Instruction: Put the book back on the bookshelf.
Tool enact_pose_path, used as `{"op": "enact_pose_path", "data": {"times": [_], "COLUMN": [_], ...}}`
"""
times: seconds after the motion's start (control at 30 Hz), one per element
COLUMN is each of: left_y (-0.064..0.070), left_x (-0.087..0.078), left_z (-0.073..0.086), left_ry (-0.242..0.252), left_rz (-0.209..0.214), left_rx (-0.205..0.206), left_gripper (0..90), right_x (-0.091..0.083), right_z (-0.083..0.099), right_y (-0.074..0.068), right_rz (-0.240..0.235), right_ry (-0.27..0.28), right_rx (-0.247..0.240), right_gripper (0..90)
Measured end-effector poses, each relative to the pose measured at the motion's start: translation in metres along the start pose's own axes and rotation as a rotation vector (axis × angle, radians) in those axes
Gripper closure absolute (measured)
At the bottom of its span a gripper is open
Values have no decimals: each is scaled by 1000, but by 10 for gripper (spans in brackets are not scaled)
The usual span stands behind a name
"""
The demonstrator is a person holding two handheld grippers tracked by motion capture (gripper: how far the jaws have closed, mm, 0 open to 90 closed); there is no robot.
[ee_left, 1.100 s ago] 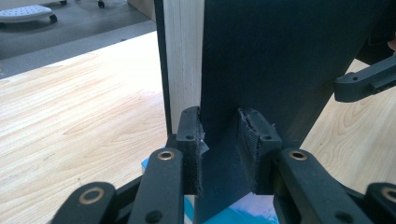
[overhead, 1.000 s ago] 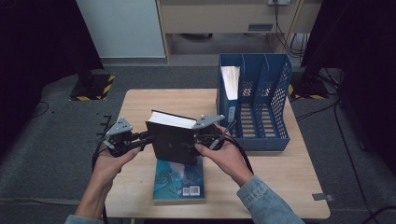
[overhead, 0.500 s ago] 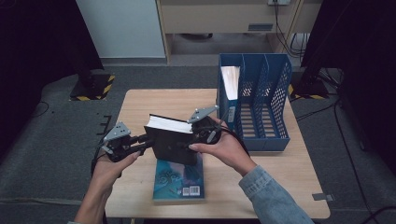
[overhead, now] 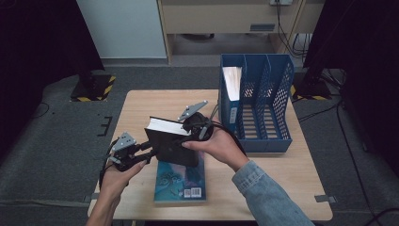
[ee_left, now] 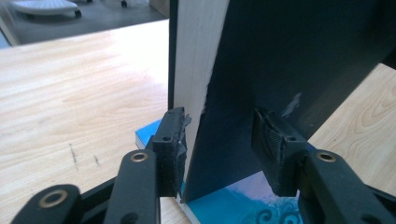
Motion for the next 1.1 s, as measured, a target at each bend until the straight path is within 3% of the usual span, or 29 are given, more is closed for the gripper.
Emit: {"op": "enact_pose_path", "data": {"times": [0.13, 0.27, 0.47, 0.73, 0.93, 1.1], "left_y": [-5, -9, -10, -9, -12, -28], "left_x": [5, 9, 9, 9, 4, -1], "left_z": [-3, -6, -6, -5, 2, 21], "left_ry": [10, 10, 12, 17, 13, -25], "left_rz": [-9, -16, -15, -14, -48, -99], "left_rx": [-13, -19, -24, -26, -31, -54], "left_gripper": [555, 566, 564, 549, 479, 436], "right_x": [-3, -4, 0, 6, 6, 5], "right_z": [1, -2, -12, -11, -9, -8], "right_y": [-2, -9, -9, -6, -4, 0], "right_rz": [-9, -16, 20, 19, 9, -9], "right_ry": [-8, -9, -25, -41, -35, -33], "right_rx": [2, -7, -2, 37, 38, 70], "right_gripper": [389, 366, 364, 418, 455, 496]}}
Point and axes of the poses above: each handheld gripper's, and its own axes: x roughly forward along the jaws, z roughly out of its underside, y roughly to its right, the point moved 4 cm from there along x, roughly forward along the jaws, and after that the axes turned 4 degrees about z, right-handed, at the moved point
